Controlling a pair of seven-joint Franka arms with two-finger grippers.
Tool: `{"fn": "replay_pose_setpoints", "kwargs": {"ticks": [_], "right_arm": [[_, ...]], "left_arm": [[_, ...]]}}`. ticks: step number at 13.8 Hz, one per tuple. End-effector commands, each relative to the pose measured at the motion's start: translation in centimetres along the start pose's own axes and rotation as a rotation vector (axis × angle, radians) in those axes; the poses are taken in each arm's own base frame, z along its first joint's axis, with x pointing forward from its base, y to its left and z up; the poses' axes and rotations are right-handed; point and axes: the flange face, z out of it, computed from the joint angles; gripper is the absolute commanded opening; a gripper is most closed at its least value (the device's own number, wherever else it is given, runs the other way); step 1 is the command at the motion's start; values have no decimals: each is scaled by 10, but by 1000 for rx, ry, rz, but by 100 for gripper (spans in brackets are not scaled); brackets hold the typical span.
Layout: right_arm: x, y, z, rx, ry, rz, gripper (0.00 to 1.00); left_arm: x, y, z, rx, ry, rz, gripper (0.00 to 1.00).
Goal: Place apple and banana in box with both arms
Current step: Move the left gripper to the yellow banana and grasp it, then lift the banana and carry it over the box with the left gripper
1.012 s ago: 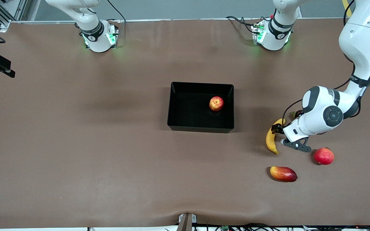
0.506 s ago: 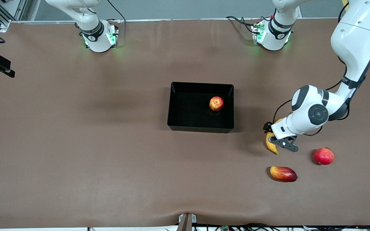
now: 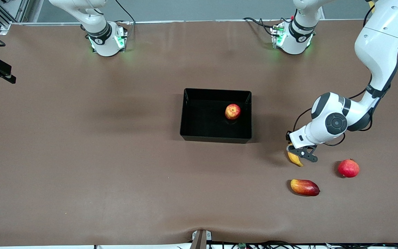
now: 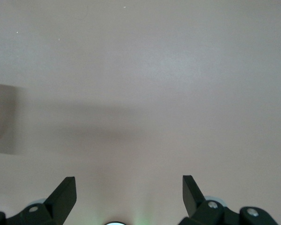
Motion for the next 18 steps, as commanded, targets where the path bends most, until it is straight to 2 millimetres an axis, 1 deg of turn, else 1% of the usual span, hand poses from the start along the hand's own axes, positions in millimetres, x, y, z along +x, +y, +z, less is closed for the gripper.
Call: {"fn": "replay_pose_setpoints", "kwargs": {"ticks": [1, 2, 3, 5, 7, 10, 11, 13, 14, 15, 18], "right_arm": [[1, 4, -3, -13, -6, 4, 100], [1, 4, -4, -14, -4, 4, 100], [1, 4, -4, -14, -4, 4, 100], [1, 3, -4, -12, -4, 4, 100], [1, 2, -5, -12, -3, 1, 100], [1, 3, -3, -12, -7, 2, 100], [1, 3, -3, -12, -7, 2, 100], [2, 2, -4, -12, -4, 1, 100], [2, 2, -3, -12, -6, 1, 100], [2, 3, -3, -12, -6, 2, 100], [1, 4, -3, -12, -6, 5, 100]], "left_arm": [[-5, -2, -1, 19, -25, -28, 0], [-4, -1, -12, 35, -31, -62, 0], [2, 13, -33, 48, -19, -73, 0], [8, 35, -64, 67, -48, -122, 0], [18, 69, -96, 75, -69, -181, 0], [35, 122, -133, 34, -71, -298, 0], [39, 139, -141, 14, -64, -321, 0], [46, 174, -149, -1, -53, -370, 0], [50, 197, -154, -5, -42, -403, 0], [55, 221, -155, -18, -37, -434, 0], [67, 274, -156, -50, -34, -493, 0]]}}
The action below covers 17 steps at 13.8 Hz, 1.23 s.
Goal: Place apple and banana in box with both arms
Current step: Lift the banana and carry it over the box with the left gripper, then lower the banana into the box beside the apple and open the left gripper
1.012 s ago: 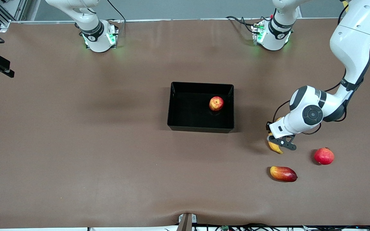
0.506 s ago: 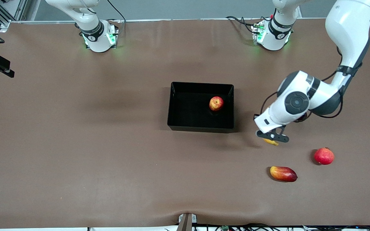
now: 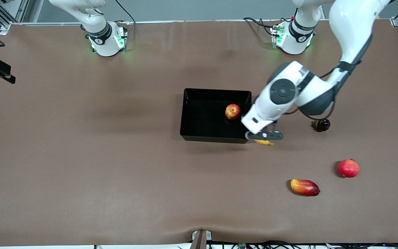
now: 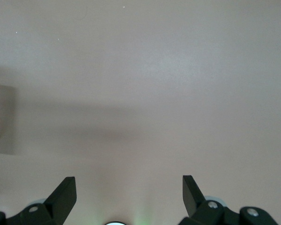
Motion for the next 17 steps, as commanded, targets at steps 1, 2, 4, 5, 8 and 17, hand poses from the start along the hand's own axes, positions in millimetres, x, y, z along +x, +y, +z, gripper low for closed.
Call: {"fn": "replay_pose_setpoints", "kwargs": {"ticks": [1, 2, 4, 5, 8, 17], "right_arm": [[1, 3, -4, -12, -5, 3, 100], [1, 3, -3, -12, -7, 3, 100], [1, 4, -4, -12, -4, 5, 100], [1, 4, -3, -10, -5, 3, 100], [1, 4, -3, -9, -6, 3, 100], [1, 4, -4, -5, -2, 4, 100]], "left_arm": [[-5, 45, -1, -37, -25, -58, 0], [-12, 60, 1, -41, -29, -72, 0], [-30, 88, 19, -35, -57, -80, 0], [-35, 101, 25, -35, -63, -76, 0], [-49, 138, 47, 8, -46, -49, 0], [-40, 168, 83, -16, -7, -72, 0]]}}
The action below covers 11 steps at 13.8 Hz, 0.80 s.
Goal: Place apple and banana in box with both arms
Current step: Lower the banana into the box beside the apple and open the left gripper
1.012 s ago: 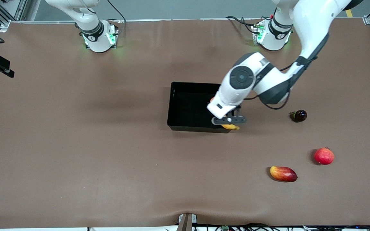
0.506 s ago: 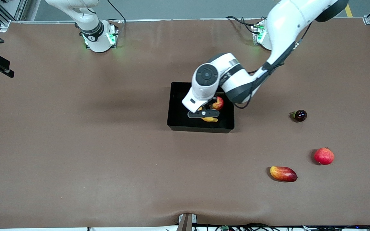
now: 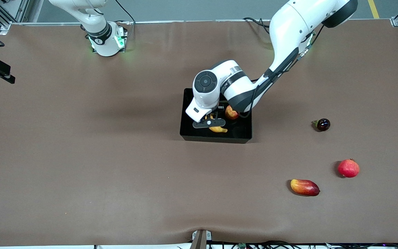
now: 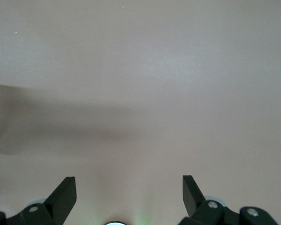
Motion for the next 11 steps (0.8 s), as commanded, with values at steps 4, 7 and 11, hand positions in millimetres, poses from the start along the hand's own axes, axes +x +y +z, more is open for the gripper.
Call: {"fn": "replay_pose_setpoints", "kwargs": {"ticks": [4, 7, 11], "right_arm": [[1, 3, -4, -3, -3, 2, 100], [1, 3, -4, -3, -2, 2, 100], [1, 4, -4, -3, -2, 3, 100]], "left_arm": [[2, 16, 21, -29, 17, 6, 0], [1, 21, 41, -23, 38, 30, 0], [-4, 32, 69, -54, 51, 37, 0]]}}
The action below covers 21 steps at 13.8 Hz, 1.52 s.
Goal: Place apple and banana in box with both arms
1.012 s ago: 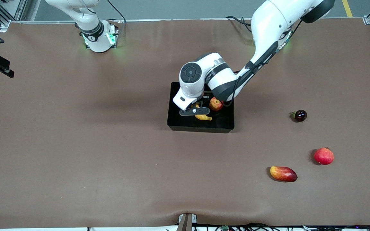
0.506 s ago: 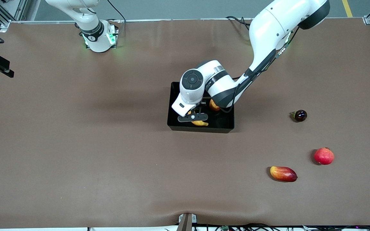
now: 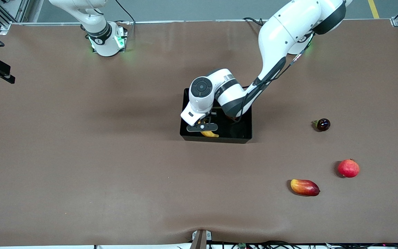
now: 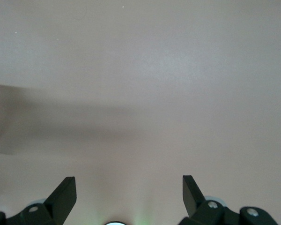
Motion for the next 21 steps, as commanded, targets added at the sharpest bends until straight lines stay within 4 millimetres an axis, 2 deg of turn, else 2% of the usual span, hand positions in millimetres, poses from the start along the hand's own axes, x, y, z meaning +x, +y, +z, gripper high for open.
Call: {"fn": "replay_pose_setpoints", "kwargs": {"ticks": [1, 3, 4, 5, 6, 8, 9, 11, 12, 14, 16, 18, 21], "right_arm": [[1, 3, -5, -3, 0, 1, 100], [1, 3, -4, -3, -2, 1, 100], [1, 3, -4, -3, -2, 3, 100], [1, 3, -5, -3, 0, 3, 100], [1, 3, -4, -3, -2, 3, 100], [1, 3, -5, -3, 0, 1, 100], [1, 3, -4, -3, -2, 3, 100], [1, 3, -5, -3, 0, 1, 100], [1, 3, -4, -3, -2, 1, 100], [1, 3, -5, -3, 0, 1, 100], [1, 3, -4, -2, -1, 1, 100], [1, 3, -5, -2, 0, 1, 100], [1, 3, -5, -2, 0, 1, 100]], "left_arm": [[2, 4, 10, -5, 3, 4, 0], [2, 2, 18, -1, -8, -1, 0], [2, 2, 18, -1, -7, 5, 21], [3, 3, 16, -1, -3, 8, 85], [6, 1, 8, -4, 9, 7, 100], [15, -3, -19, -10, 40, -2, 100], [20, -9, -39, 1, 55, -10, 100], [34, -29, -112, 26, 116, -39, 100], [46, -54, -156, 47, 142, -78, 100], [51, -96, -238, 89, 197, -137, 100], [60, -138, -301, 91, 264, -204, 100], [73, -180, -340, 74, 300, -270, 100], [77, -234, -373, 103, 290, -354, 100]]}}
